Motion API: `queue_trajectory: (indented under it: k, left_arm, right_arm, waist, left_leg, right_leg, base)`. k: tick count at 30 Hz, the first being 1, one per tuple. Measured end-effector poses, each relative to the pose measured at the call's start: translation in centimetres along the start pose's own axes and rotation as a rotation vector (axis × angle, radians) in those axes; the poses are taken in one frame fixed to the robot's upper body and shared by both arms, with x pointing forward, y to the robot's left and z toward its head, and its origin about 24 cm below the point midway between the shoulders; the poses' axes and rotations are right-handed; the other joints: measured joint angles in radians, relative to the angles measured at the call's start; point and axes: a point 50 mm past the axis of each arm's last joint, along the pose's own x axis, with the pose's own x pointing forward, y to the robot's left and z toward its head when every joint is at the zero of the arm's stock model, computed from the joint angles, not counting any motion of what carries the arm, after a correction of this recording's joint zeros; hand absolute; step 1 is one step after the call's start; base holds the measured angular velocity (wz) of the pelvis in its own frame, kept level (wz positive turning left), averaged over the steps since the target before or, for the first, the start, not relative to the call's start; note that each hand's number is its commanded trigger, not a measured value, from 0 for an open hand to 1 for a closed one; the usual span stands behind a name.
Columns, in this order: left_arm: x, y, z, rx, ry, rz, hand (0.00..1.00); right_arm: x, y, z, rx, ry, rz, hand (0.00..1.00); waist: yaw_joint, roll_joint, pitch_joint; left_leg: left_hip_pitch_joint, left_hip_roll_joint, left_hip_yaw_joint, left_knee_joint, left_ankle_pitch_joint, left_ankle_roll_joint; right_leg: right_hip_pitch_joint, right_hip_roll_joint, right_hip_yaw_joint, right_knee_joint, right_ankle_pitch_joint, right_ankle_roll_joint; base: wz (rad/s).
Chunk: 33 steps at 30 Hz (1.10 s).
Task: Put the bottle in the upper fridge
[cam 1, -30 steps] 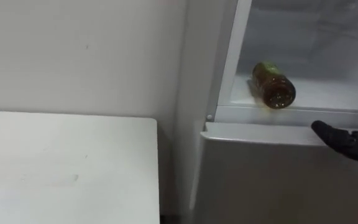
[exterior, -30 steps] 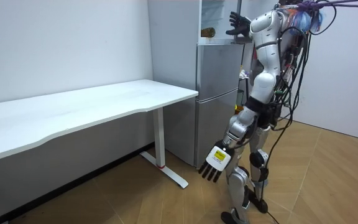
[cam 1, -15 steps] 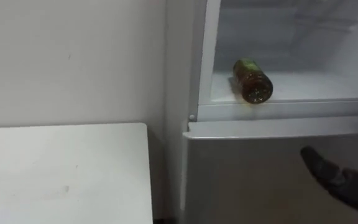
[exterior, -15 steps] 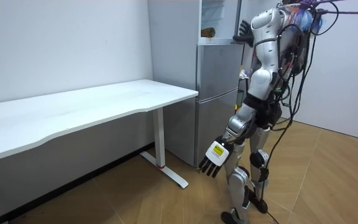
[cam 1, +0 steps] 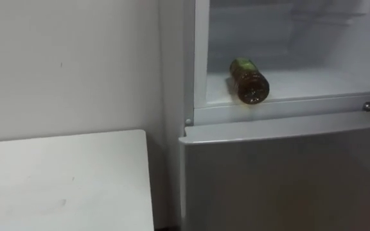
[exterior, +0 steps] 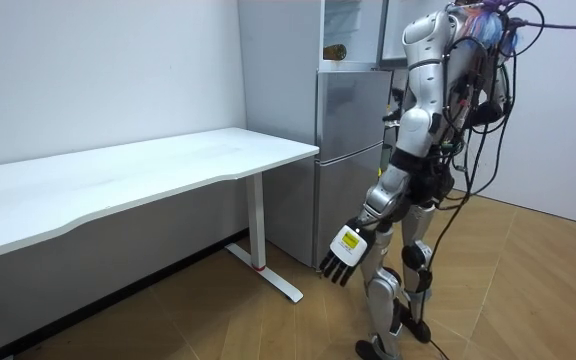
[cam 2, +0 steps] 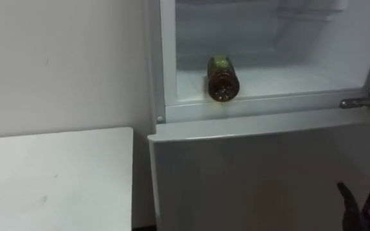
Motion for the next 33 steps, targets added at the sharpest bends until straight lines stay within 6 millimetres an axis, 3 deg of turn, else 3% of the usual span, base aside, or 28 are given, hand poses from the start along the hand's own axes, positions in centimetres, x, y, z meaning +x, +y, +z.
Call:
queue_trajectory:
  k: [8, 13, 16, 20, 25, 33]
  left_arm:
    - [0.3, -0.1, 1.3, -0.047, -0.043, 0.007, 0.00]
    - [0.3, -0.1, 1.3, -0.025, -0.061, 0.039, 0.00]
    - [0.2, -0.1, 0.5, -0.008, -0.029, 0.053, 0.00]
    - [0.1, -0.3, -0.2, 0.021, 0.001, 0.040, 0.00]
    - [0.1, -0.5, -0.1, 0.033, 0.011, 0.033, 0.00]
    - [0.1, -0.7, -0.3, 0.031, 0.017, 0.028, 0.00]
  right_arm:
    - [-2.9, -0.6, -6.5, -0.033, 0.332, -0.068, 0.00]
    - [-6.8, -1.7, -11.3, -0.120, 0.614, -0.100, 0.00]
    - [-8.4, -2.1, -12.9, -0.151, 0.729, -0.112, 0.00]
    - [-9.6, -2.1, -14.0, -0.123, 0.855, -0.133, 0.00]
    - [-8.5, -1.2, -14.1, -0.008, 0.901, -0.127, 0.00]
    - [-8.5, 0.0, -14.0, 0.085, 0.943, -0.089, 0.00]
  waist:
    - [-0.024, -0.005, 0.0002]
    - [-0.025, -0.008, 0.0040]
    - [-0.025, -0.011, 0.0057]
    - [-0.023, -0.011, 0.0076]
    - [-0.024, -0.009, 0.0089]
    - [-0.023, 0.008, 0.0104]
  left_leg:
    - [0.007, -0.005, -0.001, -0.008, 0.000, 0.000]
    - [0.049, -0.013, 0.002, -0.039, 0.000, 0.000]
    - [0.053, -0.013, 0.002, -0.040, 0.000, 0.000]
    - [0.054, -0.013, -0.005, -0.040, -0.001, -0.001]
    - [0.052, -0.014, -0.018, -0.040, -0.001, -0.001]
    - [0.056, -0.015, -0.024, -0.040, -0.001, -0.001]
  right_leg:
    - [-0.009, -0.002, 0.007, 0.005, -0.014, 0.001]
    - [0.020, -0.003, 0.010, -0.002, -0.022, 0.008]
    - [0.028, -0.002, 0.009, -0.013, -0.023, 0.009]
    - [0.032, -0.002, 0.004, -0.019, -0.023, 0.010]
    - [0.034, -0.002, -0.003, -0.020, -0.026, 0.010]
    - [0.041, -0.004, -0.008, -0.019, -0.029, 0.010]
  base:
    - [-0.02]
    - [-0.01]
    - [0.00]
    - [0.03]
    - [0.05]
    - [0.02]
